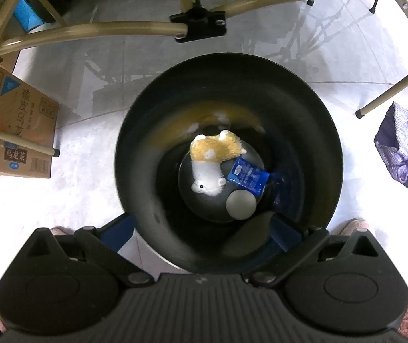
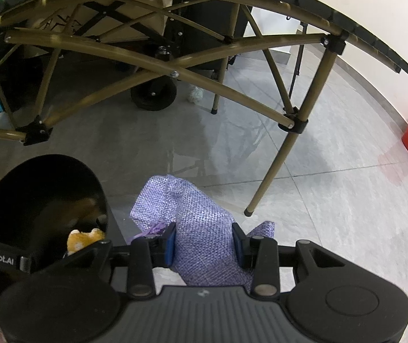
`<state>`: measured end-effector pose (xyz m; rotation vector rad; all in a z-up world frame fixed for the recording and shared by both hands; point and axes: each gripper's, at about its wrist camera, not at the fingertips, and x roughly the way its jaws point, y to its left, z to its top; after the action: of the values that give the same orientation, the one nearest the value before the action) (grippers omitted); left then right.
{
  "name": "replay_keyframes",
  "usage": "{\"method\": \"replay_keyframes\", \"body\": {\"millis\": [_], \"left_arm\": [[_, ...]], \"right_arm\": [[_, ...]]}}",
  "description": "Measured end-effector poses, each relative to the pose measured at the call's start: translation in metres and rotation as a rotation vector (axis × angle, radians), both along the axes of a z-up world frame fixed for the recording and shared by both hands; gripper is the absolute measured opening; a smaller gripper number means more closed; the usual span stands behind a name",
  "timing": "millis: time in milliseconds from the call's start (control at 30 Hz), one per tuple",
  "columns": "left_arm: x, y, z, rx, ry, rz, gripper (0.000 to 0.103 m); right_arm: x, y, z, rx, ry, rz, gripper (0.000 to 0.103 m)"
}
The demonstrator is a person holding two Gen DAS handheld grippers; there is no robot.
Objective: Collect trash
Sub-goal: 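Lower the purple bag into the bin and open the right gripper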
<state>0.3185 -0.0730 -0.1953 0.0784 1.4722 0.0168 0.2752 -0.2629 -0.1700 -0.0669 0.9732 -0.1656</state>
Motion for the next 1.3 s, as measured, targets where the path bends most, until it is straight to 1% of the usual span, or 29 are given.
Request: {"method": "replay_keyframes", "body": {"millis": [300, 600, 833, 1300], "left_arm": [[-0.006, 0.021, 0.013, -0.013, -0.014, 0.018, 0.103], [-0.01, 0.049, 0.018, -0.005, -0.026, 0.047, 0.103], [-0.01, 0.07, 0.023, 0.008, -0.036, 0.092, 0.103], [-0.019, 0.109, 0.033, 0.024, -0.054, 0.149, 0.103]], "right_arm": [[0.004, 0.018, 0.006, 0.014, -0.017, 0.04, 0.037], [0.007, 0.045, 0.011, 0.027, -0.03, 0.103, 0.037], [0.009, 0.067, 0.014, 0.036, -0.037, 0.147, 0.037], [0.016, 0.115, 0.011, 0.049, -0.015, 0.247, 0.037]]}}
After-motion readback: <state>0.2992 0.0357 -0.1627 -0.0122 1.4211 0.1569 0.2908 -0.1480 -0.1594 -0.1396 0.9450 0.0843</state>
